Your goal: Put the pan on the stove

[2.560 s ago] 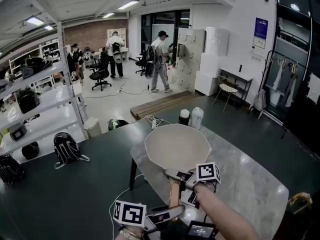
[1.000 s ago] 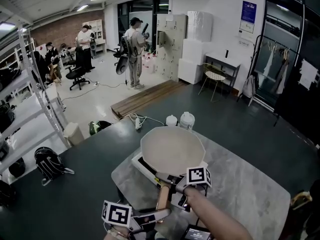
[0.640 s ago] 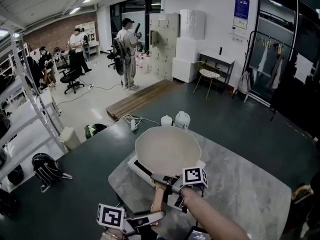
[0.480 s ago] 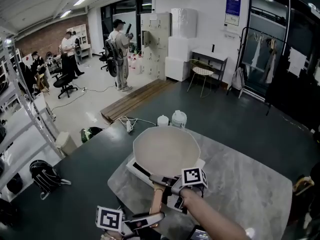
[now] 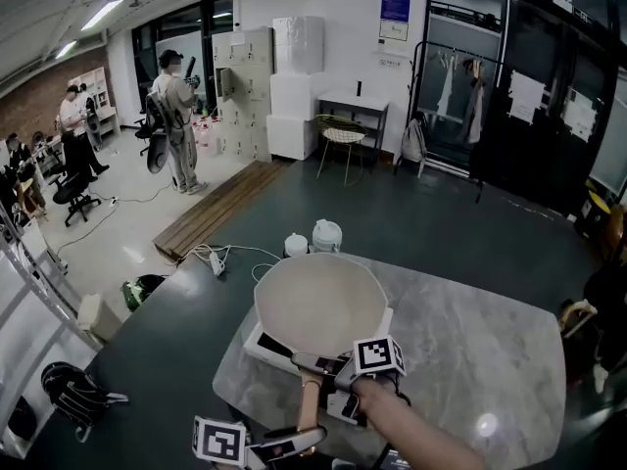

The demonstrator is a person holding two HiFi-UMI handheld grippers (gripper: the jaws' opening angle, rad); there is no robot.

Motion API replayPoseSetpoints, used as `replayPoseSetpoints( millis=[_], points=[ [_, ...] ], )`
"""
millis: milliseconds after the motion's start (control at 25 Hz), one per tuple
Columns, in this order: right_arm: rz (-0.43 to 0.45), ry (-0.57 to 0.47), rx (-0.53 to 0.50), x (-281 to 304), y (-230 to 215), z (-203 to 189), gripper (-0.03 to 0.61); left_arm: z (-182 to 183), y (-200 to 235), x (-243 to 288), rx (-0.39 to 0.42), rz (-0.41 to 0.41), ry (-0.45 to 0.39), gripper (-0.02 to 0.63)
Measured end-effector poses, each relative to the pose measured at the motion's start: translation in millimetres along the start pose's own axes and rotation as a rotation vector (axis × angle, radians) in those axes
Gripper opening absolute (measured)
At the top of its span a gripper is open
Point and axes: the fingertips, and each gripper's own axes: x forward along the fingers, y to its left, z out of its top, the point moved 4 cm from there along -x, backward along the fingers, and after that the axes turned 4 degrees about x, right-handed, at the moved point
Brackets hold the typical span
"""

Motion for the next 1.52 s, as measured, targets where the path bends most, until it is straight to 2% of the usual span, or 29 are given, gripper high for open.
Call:
replayPoseSetpoints(
  millis=[120, 360, 440, 520, 760, 920, 1160, 1360, 1440, 1520],
  points=[
    [-0.011, -0.054, 0.007, 5.2, -2.0, -2.7, 0.195, 1.0, 5.1, -11.9, -0.033, -0.007, 0.039, 0.164],
    [-0.014, -0.149, 0.026, 16.0, 1.5, -3.2, 0.192, 14.6, 9.5, -35.3, -0.049, -0.022, 0.091, 0.160],
    [-0.017, -0.184, 0.027, 20.5, 0.0, -3.1, 0.192, 20.1, 13.8, -41.5, -0.020, -0.029, 0.121, 0.158],
    [-0.023, -0.219, 0.031, 24.0, -2.4, -4.1, 0.190, 23.7, 22.4, -48.8, 0.028, 0.000, 0.160, 0.156],
    [-0.031, -0.303, 0.031, 31.4, -6.6, -8.7, 0.189, 29.0, 34.9, -62.8, 0.086, 0.023, 0.237, 0.155],
    [-0.027, -0.333, 0.025, 34.4, -9.3, -10.1, 0.189, 31.8, 32.6, -63.3, 0.098, -0.048, 0.246, 0.152],
    [-0.040, -0.361, 0.008, 33.8, -13.5, -11.4, 0.189, 28.4, 39.9, -62.7, 0.124, -0.032, 0.300, 0.152],
    [-0.025, -0.406, -0.014, 36.2, -13.4, -12.2, 0.192, 29.6, 44.0, -65.0, 0.093, -0.060, 0.266, 0.146],
    [-0.005, -0.406, -0.037, 36.0, -11.2, -12.7, 0.221, 29.6, 46.5, -65.0, 0.094, -0.065, 0.256, 0.147],
    [0.024, -0.409, -0.056, 34.7, -8.6, -13.1, 0.282, 30.0, 49.7, -66.2, 0.109, -0.053, 0.250, 0.147]
  ],
)
